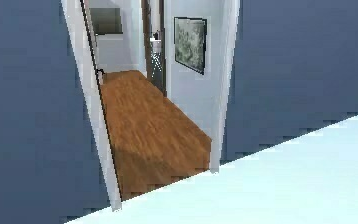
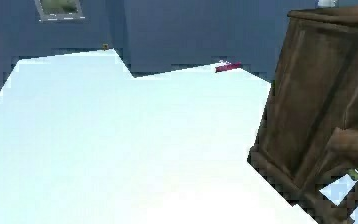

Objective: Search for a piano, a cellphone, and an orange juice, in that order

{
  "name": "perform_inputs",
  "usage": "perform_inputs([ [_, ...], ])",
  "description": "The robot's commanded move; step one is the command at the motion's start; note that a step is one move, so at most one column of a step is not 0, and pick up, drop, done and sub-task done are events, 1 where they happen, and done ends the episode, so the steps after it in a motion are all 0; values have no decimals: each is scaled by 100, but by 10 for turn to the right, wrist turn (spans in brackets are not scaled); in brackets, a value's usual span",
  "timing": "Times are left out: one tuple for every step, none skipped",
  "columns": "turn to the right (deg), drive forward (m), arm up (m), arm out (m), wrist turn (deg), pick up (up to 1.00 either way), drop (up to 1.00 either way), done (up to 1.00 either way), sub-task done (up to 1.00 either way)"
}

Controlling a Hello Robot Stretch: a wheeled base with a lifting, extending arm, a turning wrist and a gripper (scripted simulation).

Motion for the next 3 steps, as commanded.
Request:
perform_inputs([
  [0,100,0,0,0,0,0,0,0],
  [60,0,0,0,0,0,0,0,0],
  [0,35,0,0,0,0,0,0,0],
])
